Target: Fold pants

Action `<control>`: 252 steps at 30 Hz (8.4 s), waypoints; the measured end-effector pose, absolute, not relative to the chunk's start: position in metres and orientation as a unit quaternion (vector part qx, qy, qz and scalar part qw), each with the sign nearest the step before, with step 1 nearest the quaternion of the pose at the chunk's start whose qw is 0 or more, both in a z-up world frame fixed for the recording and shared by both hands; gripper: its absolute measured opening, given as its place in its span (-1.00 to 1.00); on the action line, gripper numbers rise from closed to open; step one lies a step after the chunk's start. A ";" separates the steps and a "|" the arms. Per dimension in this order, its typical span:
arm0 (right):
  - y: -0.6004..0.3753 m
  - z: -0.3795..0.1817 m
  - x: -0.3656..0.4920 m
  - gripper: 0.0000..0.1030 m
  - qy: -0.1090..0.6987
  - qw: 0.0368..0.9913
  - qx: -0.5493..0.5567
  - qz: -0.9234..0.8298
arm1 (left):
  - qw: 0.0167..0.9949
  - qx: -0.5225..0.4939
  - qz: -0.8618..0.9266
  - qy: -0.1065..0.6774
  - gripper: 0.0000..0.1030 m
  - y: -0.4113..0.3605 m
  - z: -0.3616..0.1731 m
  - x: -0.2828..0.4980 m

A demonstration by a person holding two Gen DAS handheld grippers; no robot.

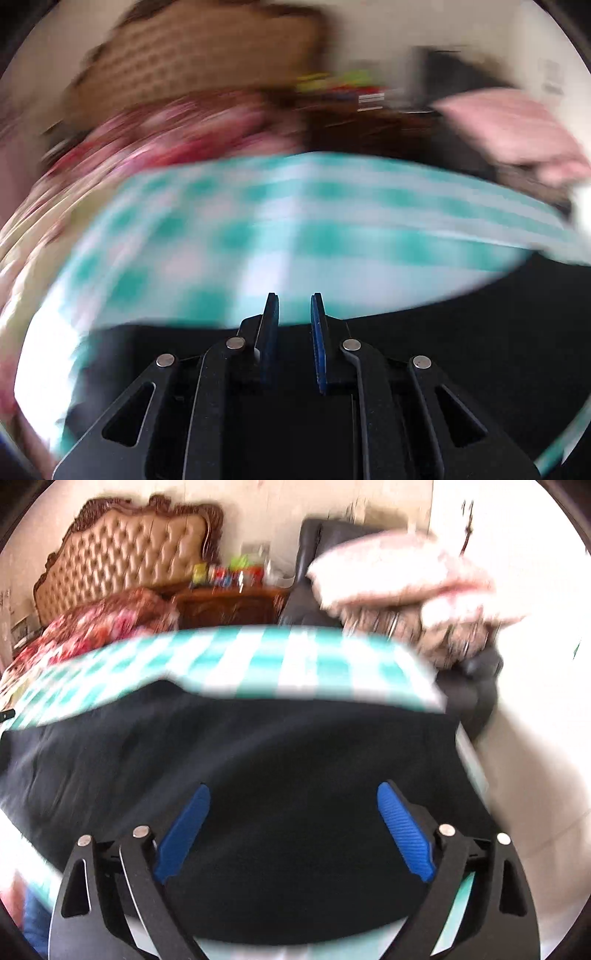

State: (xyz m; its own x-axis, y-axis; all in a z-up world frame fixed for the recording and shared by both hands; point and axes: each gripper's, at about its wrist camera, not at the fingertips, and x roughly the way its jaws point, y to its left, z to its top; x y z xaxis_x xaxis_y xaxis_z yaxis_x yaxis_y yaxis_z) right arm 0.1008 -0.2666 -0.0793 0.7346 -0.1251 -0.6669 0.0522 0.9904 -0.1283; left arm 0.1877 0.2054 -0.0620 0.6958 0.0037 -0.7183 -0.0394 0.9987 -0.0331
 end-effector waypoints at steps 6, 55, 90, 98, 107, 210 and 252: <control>-0.314 -0.131 0.129 0.32 0.449 0.885 -0.057 -0.111 | 0.916 0.007 -0.182 0.357 -0.71 0.041 -0.052 0.213; -0.357 -0.116 0.169 0.59 0.452 0.878 -0.062 -0.148 | 0.921 -0.129 -0.039 0.366 -0.42 0.134 -0.092 0.110; 0.038 -0.010 0.129 0.61 0.457 0.869 -0.167 0.089 | 0.882 -0.240 0.230 0.333 -0.10 0.386 -0.105 -0.043; -0.022 0.145 0.070 0.65 0.465 0.861 -0.160 0.133 | 0.845 -0.098 0.271 0.451 0.58 0.303 -0.081 -0.005; -0.071 0.173 0.059 0.65 0.461 0.863 -0.107 0.174 | 0.832 -0.013 0.242 0.499 0.62 0.221 -0.072 0.041; 0.078 -0.128 0.186 0.79 0.458 0.874 -0.087 0.137 | 0.887 -0.068 0.131 0.438 0.07 0.269 -0.133 0.057; 0.153 -0.158 0.196 0.96 0.468 0.862 -0.138 0.141 | 0.876 -0.025 0.173 0.449 -0.59 0.320 -0.140 0.136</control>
